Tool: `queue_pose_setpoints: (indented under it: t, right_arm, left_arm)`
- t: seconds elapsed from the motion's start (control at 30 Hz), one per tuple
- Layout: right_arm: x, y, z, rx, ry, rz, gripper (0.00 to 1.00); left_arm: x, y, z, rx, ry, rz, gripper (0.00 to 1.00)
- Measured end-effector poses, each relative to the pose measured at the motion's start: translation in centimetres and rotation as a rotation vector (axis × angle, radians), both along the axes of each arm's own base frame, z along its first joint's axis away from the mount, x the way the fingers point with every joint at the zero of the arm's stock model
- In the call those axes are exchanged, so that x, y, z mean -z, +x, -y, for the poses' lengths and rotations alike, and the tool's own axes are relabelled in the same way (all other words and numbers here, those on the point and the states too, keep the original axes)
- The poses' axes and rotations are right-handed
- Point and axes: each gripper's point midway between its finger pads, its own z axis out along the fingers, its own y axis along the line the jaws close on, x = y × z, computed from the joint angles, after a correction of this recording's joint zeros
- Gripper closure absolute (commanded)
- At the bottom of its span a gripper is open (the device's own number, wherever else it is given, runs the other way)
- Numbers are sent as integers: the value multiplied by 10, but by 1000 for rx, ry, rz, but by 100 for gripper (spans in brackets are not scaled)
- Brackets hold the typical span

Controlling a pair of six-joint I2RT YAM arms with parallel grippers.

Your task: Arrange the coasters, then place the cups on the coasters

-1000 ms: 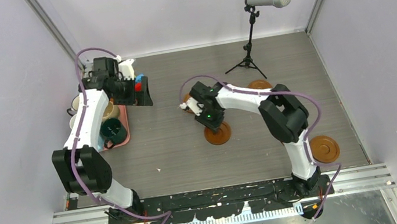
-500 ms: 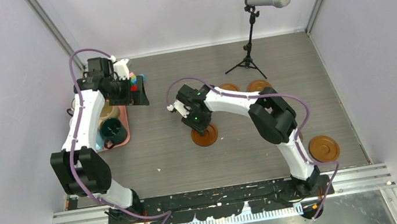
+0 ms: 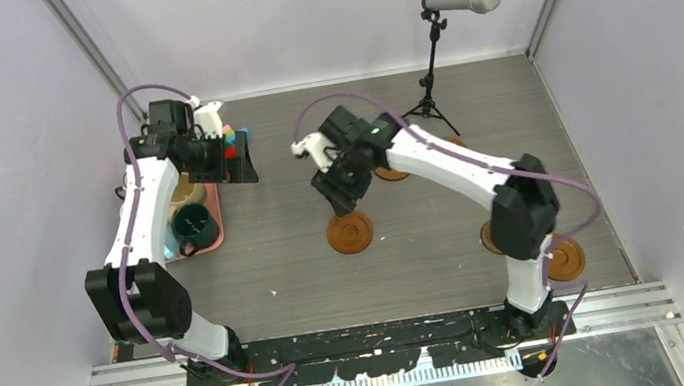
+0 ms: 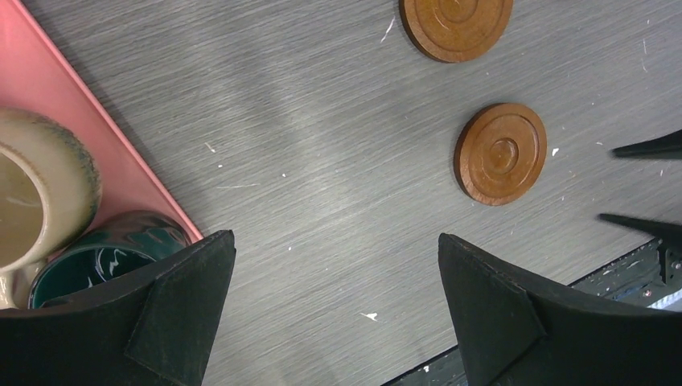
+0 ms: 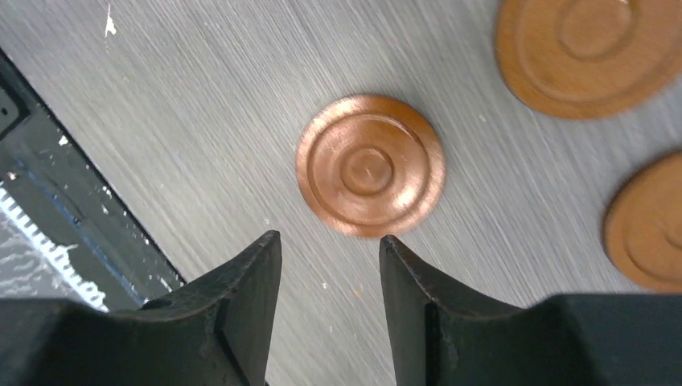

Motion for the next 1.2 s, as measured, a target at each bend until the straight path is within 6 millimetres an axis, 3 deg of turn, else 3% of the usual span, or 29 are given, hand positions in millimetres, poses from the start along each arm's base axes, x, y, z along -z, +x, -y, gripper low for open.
queue_pose_setpoints:
  t: [0.1,0.17,0.33,0.43,0.53,0.77,0.97,1.2]
  right_arm:
    - [-27,7,34,50,47,18,37]
    - [-29,15,78,129,37,4,30]
    - [-5,18,212,379,-61,-77,26]
    - [7,1,273,475,-115,-138,26]
    - [17,-14,315,515,-158,-183,29]
    - [44,-37,371,552,-235,-241,36]
    - [79,-65,376,509,-295,-312,40]
    - [105,-62,376,500,-316,-312,44]
  left_arm:
    - [-2,-4,2,21,7,9,0]
    - [0,-8,4,39,18,8,0]
    - [8,-22,16,96,37,-20,0]
    - [11,-27,20,114,40,-35,0]
    - [11,-29,21,118,42,-40,0]
    - [10,-33,19,114,51,-40,0]
    - [6,-41,16,105,66,-25,0]
    - [8,-44,14,101,71,-30,0]
